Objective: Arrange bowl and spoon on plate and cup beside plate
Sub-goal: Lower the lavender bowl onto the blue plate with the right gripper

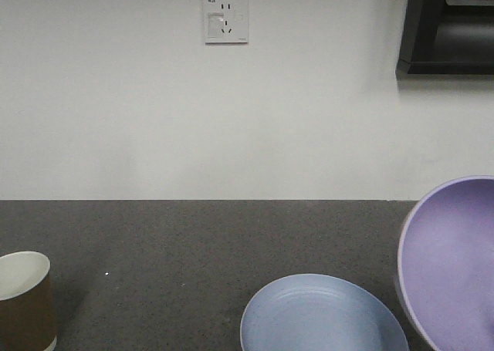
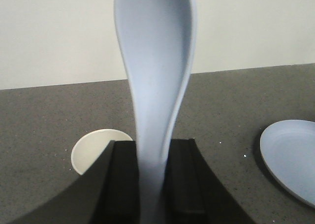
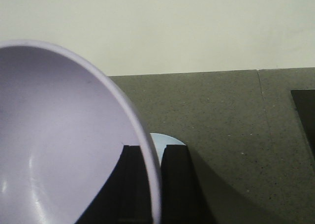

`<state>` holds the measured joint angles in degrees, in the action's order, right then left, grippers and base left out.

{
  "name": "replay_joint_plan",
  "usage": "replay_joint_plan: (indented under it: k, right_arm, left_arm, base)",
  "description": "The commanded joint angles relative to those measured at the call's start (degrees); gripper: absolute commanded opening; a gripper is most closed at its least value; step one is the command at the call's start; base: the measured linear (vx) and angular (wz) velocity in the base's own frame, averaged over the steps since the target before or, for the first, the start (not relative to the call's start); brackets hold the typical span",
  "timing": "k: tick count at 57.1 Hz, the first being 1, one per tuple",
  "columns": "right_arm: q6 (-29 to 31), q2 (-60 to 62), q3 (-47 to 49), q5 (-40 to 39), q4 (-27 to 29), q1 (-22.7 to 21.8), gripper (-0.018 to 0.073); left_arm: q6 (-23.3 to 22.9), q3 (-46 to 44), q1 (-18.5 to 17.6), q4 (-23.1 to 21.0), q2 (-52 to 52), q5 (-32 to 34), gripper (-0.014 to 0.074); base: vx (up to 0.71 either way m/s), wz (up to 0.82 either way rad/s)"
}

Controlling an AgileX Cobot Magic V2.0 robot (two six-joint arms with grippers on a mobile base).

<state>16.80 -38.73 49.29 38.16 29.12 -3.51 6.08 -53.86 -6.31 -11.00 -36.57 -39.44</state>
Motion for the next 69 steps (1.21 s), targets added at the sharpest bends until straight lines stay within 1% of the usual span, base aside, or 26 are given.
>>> replay_joint_plan:
  k: [1, 5, 11, 18, 22, 26, 29, 30, 34, 42, 60, 69]
  right_arm:
    - [0.53, -3.71, 3.86, -2.38, 2.28, -0.25, -0.0008]
    - [0.04, -8.91, 7.56, 1.97, 2.28, -0.25, -0.0008]
    - [-0.93, -17.23, 13.40, 8.06, 2.34, -0.25, -0.0008]
    - [-0.93, -28.37, 19.50, 12.27, 2.34, -0.17, -0.0008]
    - [-0.93, -33.76, 21.53, 13.03, 2.03, 0.47, -0.0008]
    - [-1.48, -39.36, 23.17, 12.62, -0.09, 2.95, -0.0008]
    - [-3.08, -43.02, 24.70, 12.27, -3.27, 5.84, -0.0008]
    - [-7.61, -52.13, 28.93, 12.40, -11.48, 11.83, -0.0008]
    - [-8.02, -55.23, 30.51, 13.02, -10.77, 12.39, -0.0008]
    - [-6.06, -58.72, 31.74, 11.76, -7.99, 12.39, -0.0008]
    - [-6.11, -63.17, 31.63, 8.32, -7.72, 12.39, -0.0003]
    - [-6.11, -63.35, 31.54, 8.19, -7.66, 12.39, 0.0046]
  left_arm:
    - [-0.33, -1.37, -0.34, -1.65, -0.07, 5.88, 0.0000]
    - [-0.33, -1.37, -0.34, -2.62, -0.07, 5.73, 0.0000]
    - [-0.33, -1.37, -0.34, -2.72, -0.07, 5.64, 0.0000]
    - [-0.33, -1.37, -0.34, -2.67, -0.07, 5.48, 0.0000]
    - [-0.33, -1.37, -0.34, -2.67, -0.07, 5.23, 0.0000]
    - [-0.33, -1.37, -0.34, -2.67, -0.07, 5.23, 0.0000]
    - [-0.33, -1.37, -0.34, -2.67, -0.13, 5.22, 0.0000]
    - [-0.33, -1.37, -0.34, -2.47, -0.13, 4.49, 0.0000]
    - [-0.33, -1.37, -0.34, -2.47, -0.13, 4.03, 0.0000]
    - [-0.33, -1.37, -0.34, -2.47, -0.13, 2.64, 0.0000]
    - [-0.33, -1.37, -0.34, -2.54, -0.13, 2.14, 0.0000]
    - [-0.33, -1.37, -0.34, -2.53, -0.13, 1.95, 0.0000]
  base:
    - [0.00, 0.00]
    - [0.00, 0.00]
    - [0.00, 0.00]
    - [0.00, 0.00]
    - [0.00, 0.00]
    - [0.00, 0.00]
    - [0.00, 0.00]
    - [0.00, 0.00]
    - [0.00, 0.00]
    - [0.00, 0.00]
    - [0.00, 0.00]
    - [0.00, 0.00]
